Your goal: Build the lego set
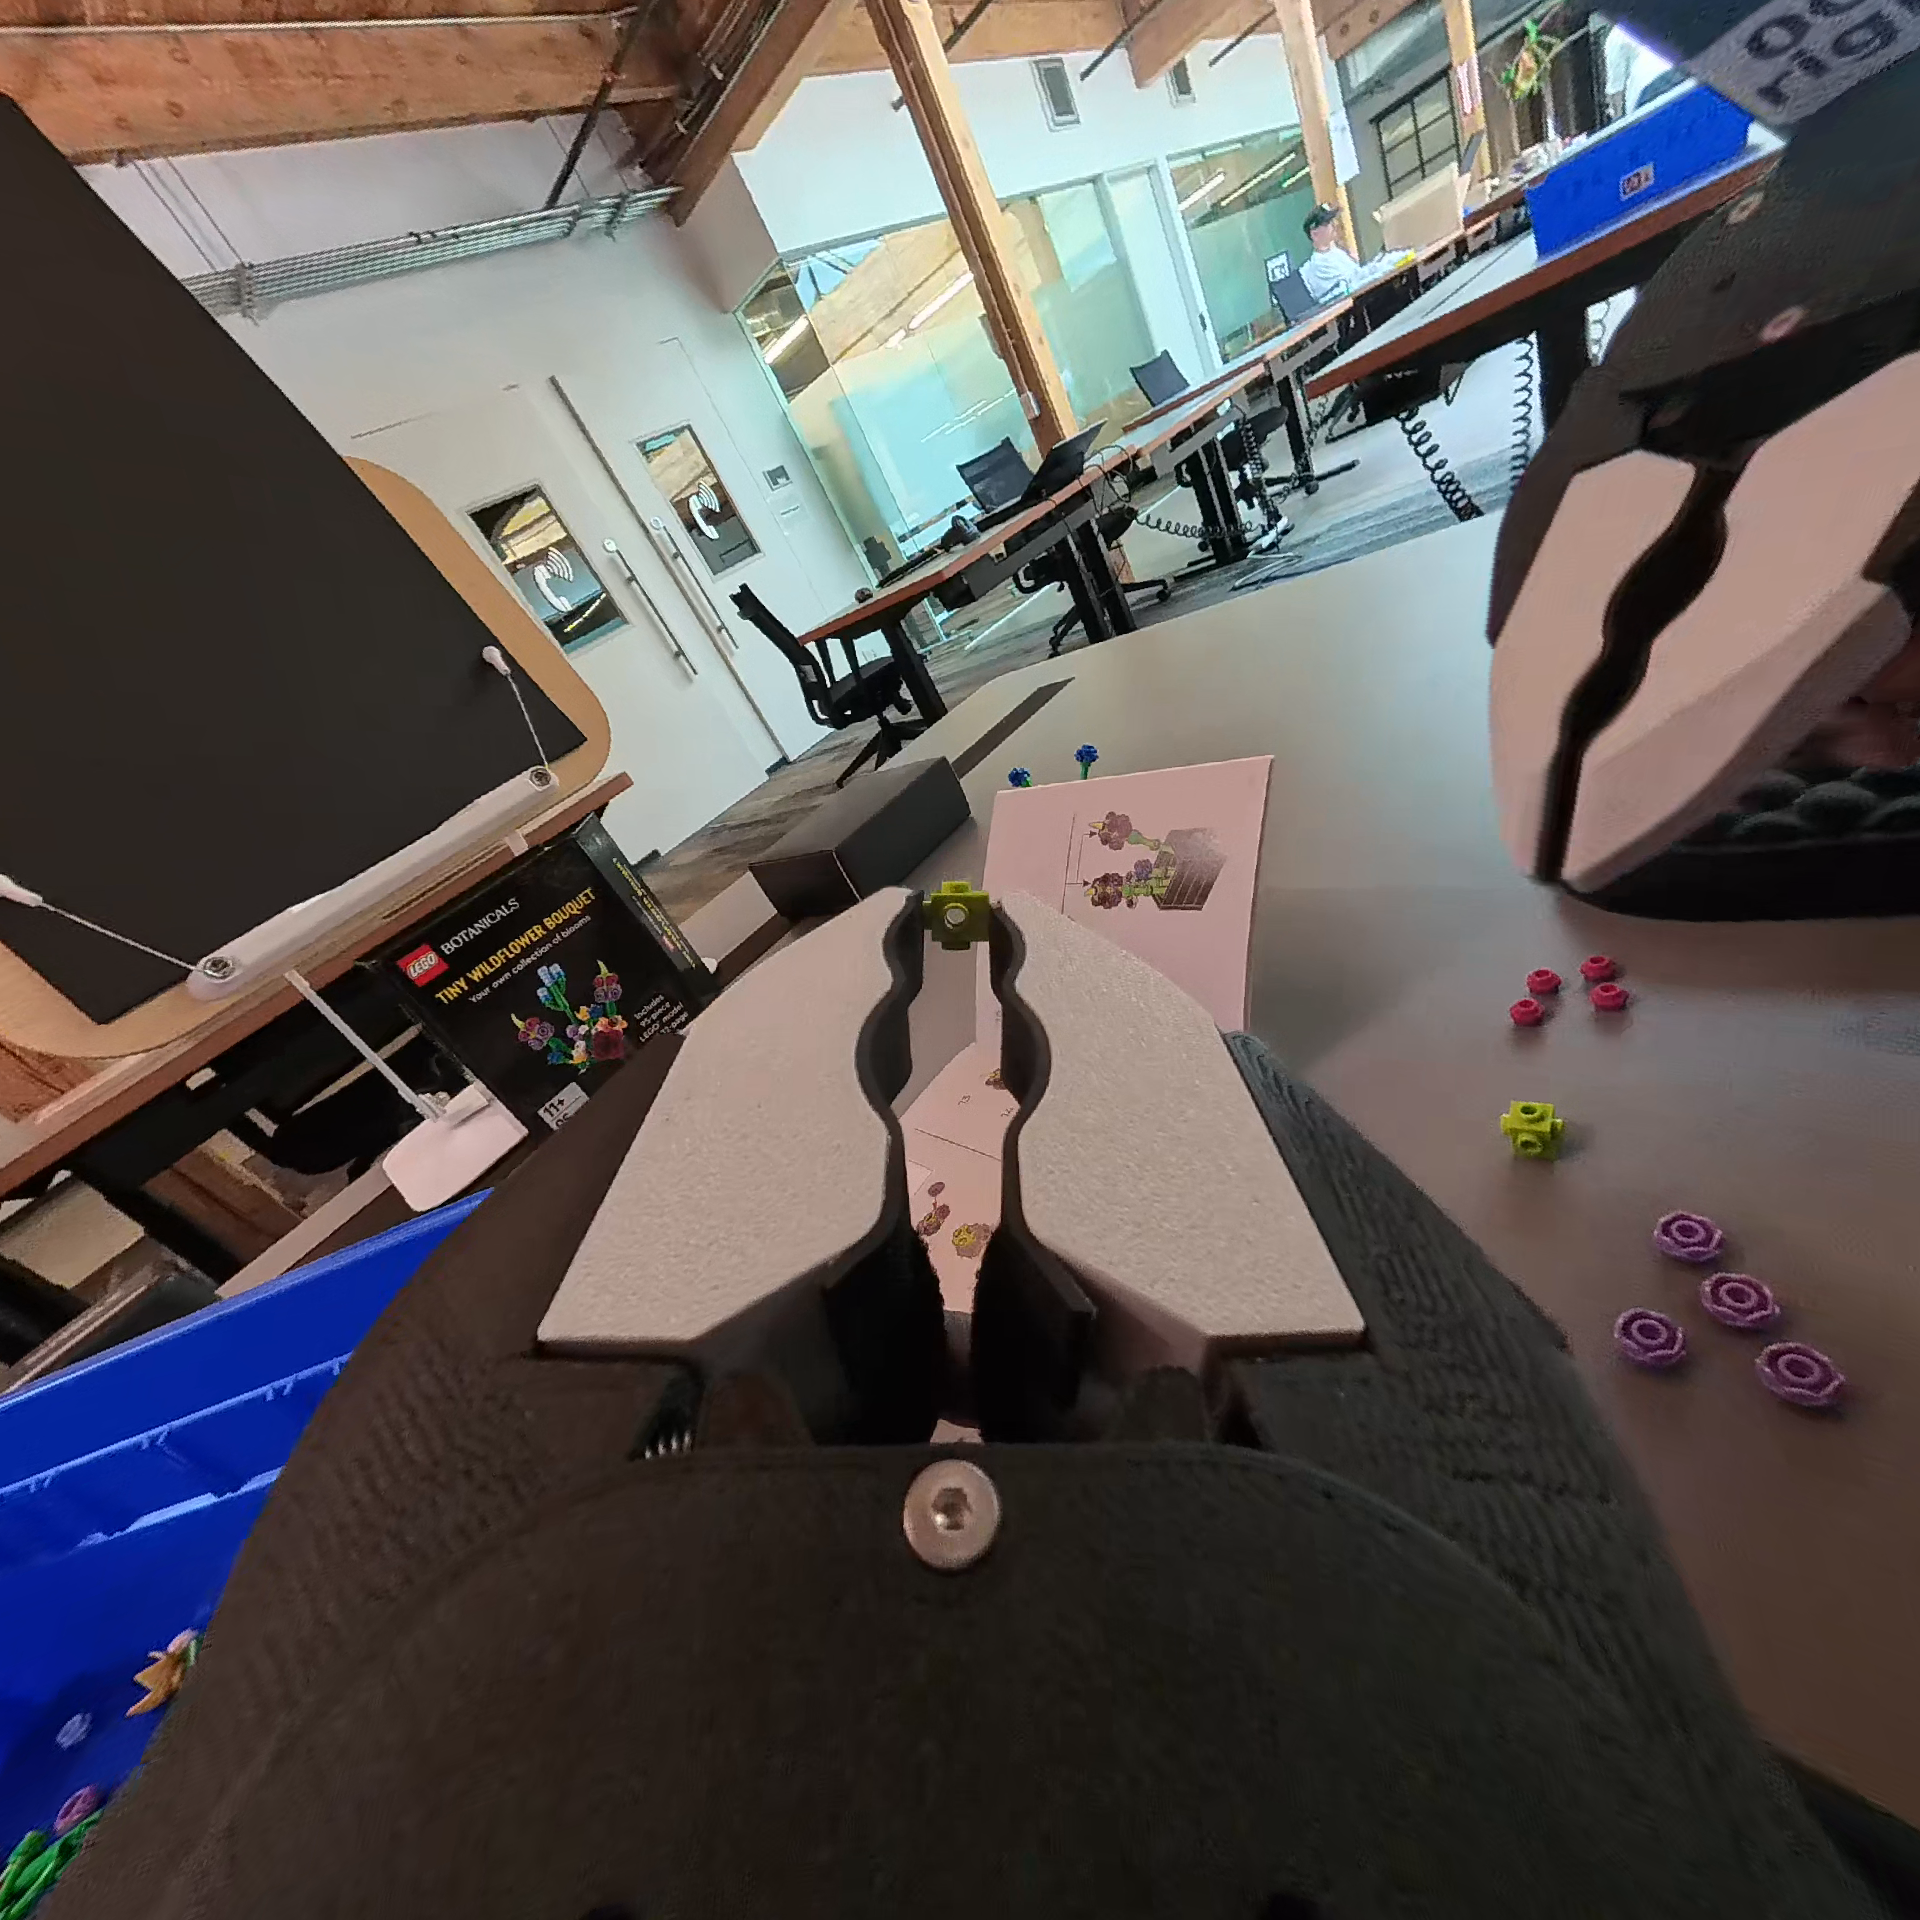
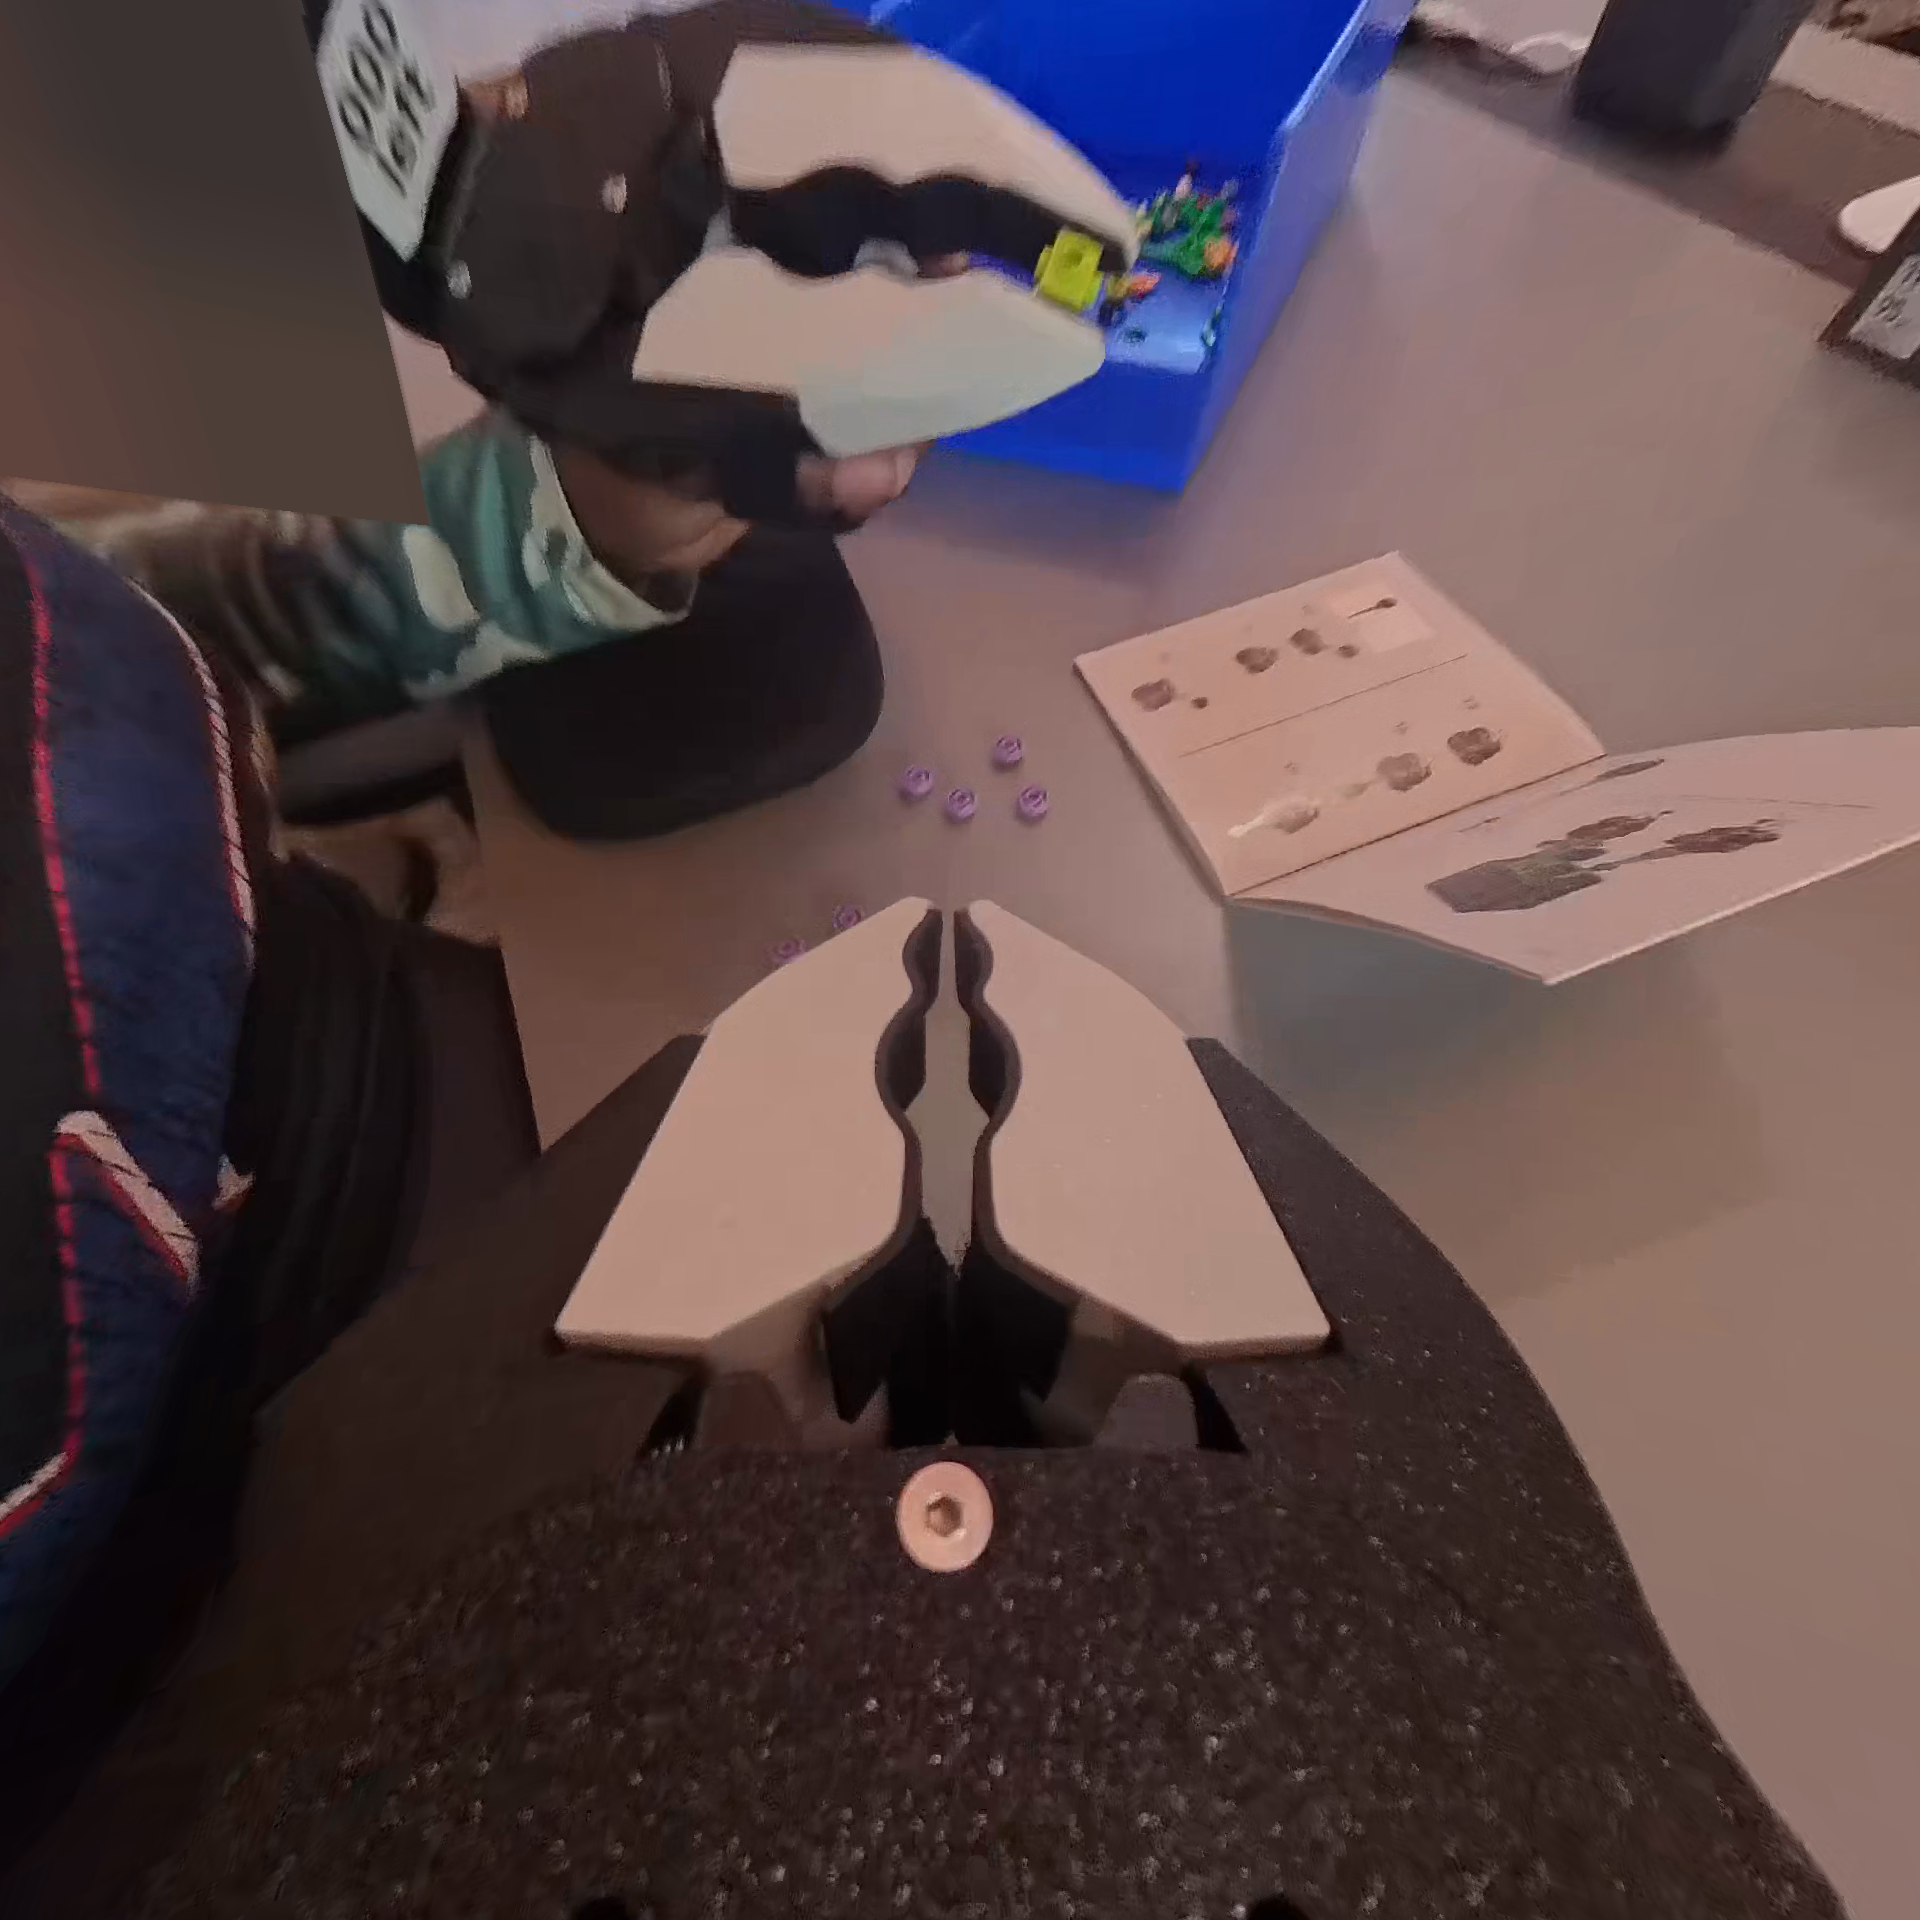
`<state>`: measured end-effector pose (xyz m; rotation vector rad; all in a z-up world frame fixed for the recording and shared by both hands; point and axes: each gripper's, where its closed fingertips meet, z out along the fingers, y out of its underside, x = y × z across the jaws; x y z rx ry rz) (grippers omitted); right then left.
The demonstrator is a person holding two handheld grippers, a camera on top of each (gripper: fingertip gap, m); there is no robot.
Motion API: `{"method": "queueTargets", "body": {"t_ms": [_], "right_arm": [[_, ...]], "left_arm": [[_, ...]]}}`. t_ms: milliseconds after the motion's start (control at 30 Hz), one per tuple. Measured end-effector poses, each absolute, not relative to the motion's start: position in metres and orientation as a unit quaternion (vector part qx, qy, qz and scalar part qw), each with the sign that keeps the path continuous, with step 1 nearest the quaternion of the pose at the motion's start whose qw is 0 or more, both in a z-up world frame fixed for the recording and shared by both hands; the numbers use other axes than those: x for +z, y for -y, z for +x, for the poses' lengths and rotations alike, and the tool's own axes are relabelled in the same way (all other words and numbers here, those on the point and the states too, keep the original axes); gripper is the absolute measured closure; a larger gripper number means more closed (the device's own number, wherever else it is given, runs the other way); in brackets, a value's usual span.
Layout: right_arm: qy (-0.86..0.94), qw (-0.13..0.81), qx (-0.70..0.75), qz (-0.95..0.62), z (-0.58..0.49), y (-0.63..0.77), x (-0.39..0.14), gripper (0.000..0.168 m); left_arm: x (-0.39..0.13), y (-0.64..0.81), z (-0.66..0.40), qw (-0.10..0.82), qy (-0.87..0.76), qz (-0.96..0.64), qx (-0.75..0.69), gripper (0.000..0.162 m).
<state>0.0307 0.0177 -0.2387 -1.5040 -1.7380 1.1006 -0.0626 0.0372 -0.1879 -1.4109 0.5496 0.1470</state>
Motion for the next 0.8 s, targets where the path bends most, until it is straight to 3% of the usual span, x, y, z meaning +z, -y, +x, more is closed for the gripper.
{"method": "queueTargets", "body": {"t_ms": [133, 800], "right_arm": [[0.684, 0.269, 0.364, -0.573, 0.03, -0.014, -0.26, 0.152], [0.801, 0.195, 0.292, -0.485, 0.022, 0.013, -0.307, 0.152]], "left_arm": [[-0.189, -0.038, -0.062, 0.723, -0.25, -0.641, 0.066, 0.15], [-0.199, -0.037, -0.047, 0.702, -0.291, -0.648, 0.052, 0.15]]}}
